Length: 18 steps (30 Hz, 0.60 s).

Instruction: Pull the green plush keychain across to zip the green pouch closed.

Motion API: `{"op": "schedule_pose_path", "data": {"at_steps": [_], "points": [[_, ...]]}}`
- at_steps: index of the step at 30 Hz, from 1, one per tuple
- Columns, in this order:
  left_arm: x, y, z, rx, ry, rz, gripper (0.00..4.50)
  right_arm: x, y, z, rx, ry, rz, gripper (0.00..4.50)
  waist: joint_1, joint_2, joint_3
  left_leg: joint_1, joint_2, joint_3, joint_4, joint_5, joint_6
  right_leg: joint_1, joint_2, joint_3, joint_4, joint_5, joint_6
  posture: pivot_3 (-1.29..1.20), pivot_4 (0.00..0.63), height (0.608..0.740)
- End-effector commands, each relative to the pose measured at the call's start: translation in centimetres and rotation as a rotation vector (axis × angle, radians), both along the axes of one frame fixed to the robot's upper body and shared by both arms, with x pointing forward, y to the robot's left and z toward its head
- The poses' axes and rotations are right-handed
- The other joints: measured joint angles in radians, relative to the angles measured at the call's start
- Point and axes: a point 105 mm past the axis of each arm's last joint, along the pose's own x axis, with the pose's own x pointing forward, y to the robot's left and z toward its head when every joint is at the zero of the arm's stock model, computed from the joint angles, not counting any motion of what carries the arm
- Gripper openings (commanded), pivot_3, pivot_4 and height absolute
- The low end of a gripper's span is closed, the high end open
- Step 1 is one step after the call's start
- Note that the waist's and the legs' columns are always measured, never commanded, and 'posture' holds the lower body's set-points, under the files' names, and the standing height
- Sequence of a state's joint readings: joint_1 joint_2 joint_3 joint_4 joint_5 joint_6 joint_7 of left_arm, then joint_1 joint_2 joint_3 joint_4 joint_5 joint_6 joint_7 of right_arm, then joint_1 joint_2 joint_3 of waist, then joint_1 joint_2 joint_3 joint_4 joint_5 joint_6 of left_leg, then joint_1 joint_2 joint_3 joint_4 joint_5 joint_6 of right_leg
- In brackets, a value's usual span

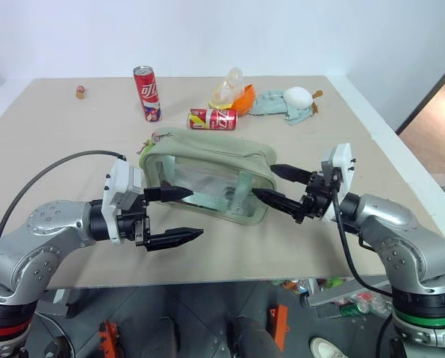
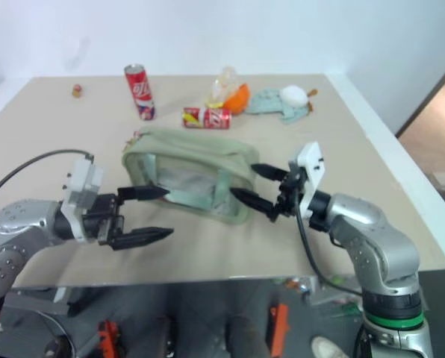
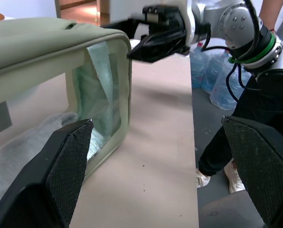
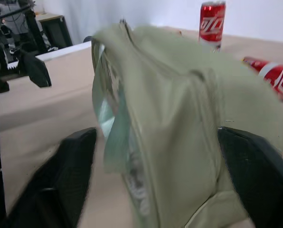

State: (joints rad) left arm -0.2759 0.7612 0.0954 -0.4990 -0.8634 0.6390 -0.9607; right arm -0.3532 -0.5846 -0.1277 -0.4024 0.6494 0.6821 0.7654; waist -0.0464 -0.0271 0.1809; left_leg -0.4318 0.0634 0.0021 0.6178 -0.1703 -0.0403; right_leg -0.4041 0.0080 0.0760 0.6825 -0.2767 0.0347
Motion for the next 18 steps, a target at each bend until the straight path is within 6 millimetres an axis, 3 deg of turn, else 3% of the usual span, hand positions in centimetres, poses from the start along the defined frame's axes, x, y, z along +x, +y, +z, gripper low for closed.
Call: {"op": "schedule_pose_path", "data": {"at_steps": [1, 8, 14, 18], "points": [[-0.1, 0.1, 0.4, 0.012, -0.028, 0.004, 4.5, -0.5, 0.5, 1.0, -0.003, -0.077, 0.016, 2.61, 0.0, 0.0, 0.0, 0.0, 0.0, 0.0, 0.0, 0.0, 0.0, 0.0, 0.0, 0.0, 0.0, 0.0, 0.0, 0.0, 0.15, 0.74], [0.0, 0.4, 0.4, 0.019, -0.033, 0.025, 4.5, -0.7, 0.8, 1.0, -0.005, -0.105, 0.042, 0.12, 0.0, 0.0, 0.0, 0.0, 0.0, 0.0, 0.0, 0.0, 0.0, 0.0, 0.0, 0.0, 0.0, 0.0, 0.0, 0.0, 0.15, 0.74], [0.1, 0.3, 0.3, 0.02, -0.032, 0.031, 4.5, -0.6, 0.5, 0.5, -0.116, -0.175, 0.13, 0.04, 0.0, 0.0, 0.0, 0.0, 0.0, 0.0, 0.0, 0.0, 0.0, 0.0, 0.0, 0.0, 0.0, 0.0, 0.0, 0.0, 0.15, 0.74], [0.2, 0.4, 0.3, 0.016, -0.033, 0.04, 4.5, 1.3, -0.8, 1.1, -0.175, -0.232, 0.182, 0.04, -0.001, 0.0, 0.0, 0.001, 0.0, 0.0, 0.001, 0.0, 0.0, 0.001, 0.0, 0.0, 0.0, 0.001, 0.0, 0.0, 0.15, 0.74]]}}
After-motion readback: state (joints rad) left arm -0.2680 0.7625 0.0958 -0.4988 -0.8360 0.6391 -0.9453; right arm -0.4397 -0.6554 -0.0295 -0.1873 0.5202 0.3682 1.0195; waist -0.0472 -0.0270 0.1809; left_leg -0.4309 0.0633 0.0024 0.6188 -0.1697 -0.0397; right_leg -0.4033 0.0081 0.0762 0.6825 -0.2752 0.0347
